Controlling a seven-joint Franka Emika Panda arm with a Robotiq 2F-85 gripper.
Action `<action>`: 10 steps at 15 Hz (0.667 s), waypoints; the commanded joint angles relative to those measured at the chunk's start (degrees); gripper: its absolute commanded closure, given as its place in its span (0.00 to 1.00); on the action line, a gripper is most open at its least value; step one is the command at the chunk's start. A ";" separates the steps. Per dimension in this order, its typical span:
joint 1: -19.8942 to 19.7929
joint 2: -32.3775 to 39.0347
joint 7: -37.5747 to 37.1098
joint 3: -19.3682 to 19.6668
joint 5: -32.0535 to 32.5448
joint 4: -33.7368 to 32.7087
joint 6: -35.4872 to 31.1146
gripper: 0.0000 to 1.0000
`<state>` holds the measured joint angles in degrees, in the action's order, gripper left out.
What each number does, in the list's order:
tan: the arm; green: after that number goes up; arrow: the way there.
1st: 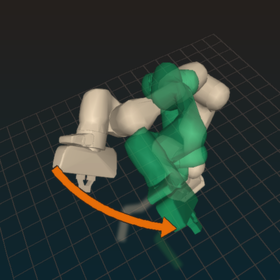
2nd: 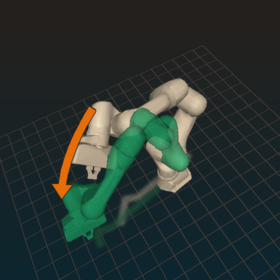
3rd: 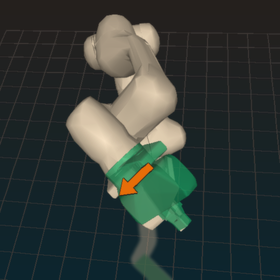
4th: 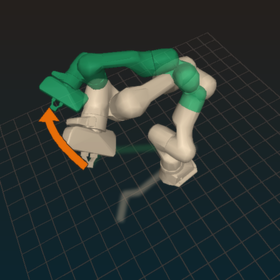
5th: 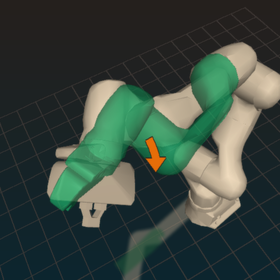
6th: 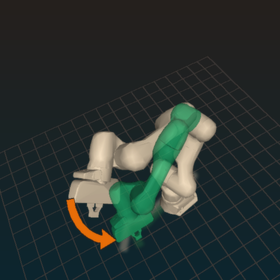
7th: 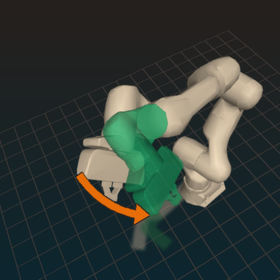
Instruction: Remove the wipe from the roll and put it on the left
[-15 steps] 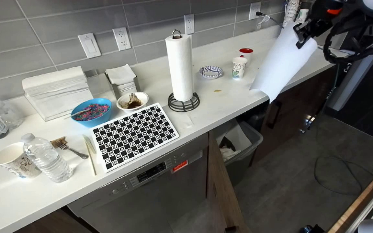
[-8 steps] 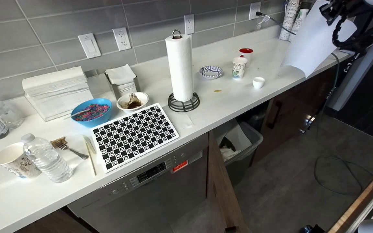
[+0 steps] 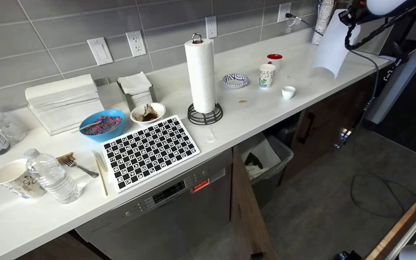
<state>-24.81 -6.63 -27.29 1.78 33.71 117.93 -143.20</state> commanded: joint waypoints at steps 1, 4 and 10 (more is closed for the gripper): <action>4.03 2.37 -0.33 4.38 0.10 -2.23 0.25 1.00; 5.46 4.15 -0.35 6.16 -0.01 -3.60 0.15 0.99; 6.78 7.98 1.57 7.93 -2.23 -7.52 0.59 1.00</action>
<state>-19.72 -2.66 -27.69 7.44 33.61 114.03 -143.17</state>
